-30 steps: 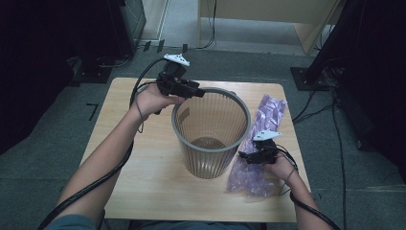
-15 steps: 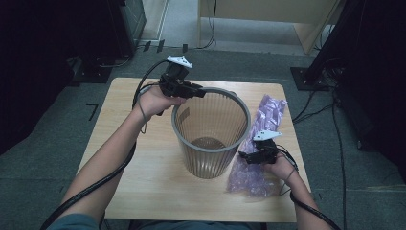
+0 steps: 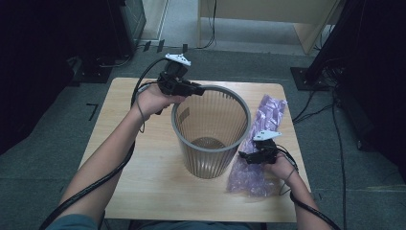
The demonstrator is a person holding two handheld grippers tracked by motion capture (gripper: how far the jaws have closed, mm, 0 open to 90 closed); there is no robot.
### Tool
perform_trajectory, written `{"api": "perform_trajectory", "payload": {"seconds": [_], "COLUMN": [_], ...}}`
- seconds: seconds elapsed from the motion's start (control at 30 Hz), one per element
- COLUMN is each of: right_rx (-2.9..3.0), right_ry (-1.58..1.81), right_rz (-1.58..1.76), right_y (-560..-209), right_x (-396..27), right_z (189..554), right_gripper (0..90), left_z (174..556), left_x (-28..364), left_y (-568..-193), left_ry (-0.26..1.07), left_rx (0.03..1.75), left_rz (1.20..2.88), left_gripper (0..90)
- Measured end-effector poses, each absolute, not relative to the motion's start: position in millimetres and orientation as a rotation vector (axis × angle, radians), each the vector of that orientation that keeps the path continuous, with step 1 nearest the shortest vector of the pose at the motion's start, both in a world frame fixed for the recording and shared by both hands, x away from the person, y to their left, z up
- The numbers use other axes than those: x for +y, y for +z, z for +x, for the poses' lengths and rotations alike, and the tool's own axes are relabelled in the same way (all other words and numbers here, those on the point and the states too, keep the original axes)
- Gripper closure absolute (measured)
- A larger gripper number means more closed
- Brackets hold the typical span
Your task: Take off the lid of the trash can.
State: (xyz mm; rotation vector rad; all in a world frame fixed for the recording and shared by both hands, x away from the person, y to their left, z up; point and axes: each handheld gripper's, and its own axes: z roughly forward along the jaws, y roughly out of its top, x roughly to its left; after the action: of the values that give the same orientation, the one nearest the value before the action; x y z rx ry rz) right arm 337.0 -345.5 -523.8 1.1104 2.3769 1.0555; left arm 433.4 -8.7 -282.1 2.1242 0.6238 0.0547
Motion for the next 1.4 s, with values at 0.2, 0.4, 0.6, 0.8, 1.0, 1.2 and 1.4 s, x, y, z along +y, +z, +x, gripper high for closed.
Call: {"api": "perform_trajectory", "payload": {"seconds": [0.2,0.4,0.6,0.8,1.0,1.2,1.4], "right_rx": [2.377,2.377,2.376,2.377,2.377,2.377,2.378], "right_ry": [1.055,1.052,1.051,1.049,1.050,1.050,1.049], "right_rz": [1.110,1.108,1.108,1.108,1.109,1.106,1.108], "right_y": [-523.8,-523.8,-523.9,-523.8,-523.8,-523.9,-523.8], "right_x": [-345.4,-345.2,-345.0,-345.0,-344.9,-345.0,-344.9], "right_z": [336.9,336.8,336.8,336.8,336.7,336.8,336.8], "right_gripper": [10.1,10.0,9.9,9.9,9.8,9.8,9.7], "left_z": [432.4,431.1,432.3,435.2,438.7,439.9,440.7], "left_x": [-8.5,-7.1,-2.5,1.4,0.5,1.8,5.6], "left_y": [-281.1,-282.0,-273.0,-274.0,-271.1,-262.5,-258.2], "left_ry": [0.060,0.076,0.055,0.018,-0.048,-0.086,-0.116], "left_rx": [0.627,0.613,0.626,0.686,0.764,0.803,0.834], "left_rz": [2.121,2.102,2.066,2.081,2.104,2.109,2.106], "left_gripper": [76.5,76.7,78.8,82.2,82.4,82.8,83.1]}}
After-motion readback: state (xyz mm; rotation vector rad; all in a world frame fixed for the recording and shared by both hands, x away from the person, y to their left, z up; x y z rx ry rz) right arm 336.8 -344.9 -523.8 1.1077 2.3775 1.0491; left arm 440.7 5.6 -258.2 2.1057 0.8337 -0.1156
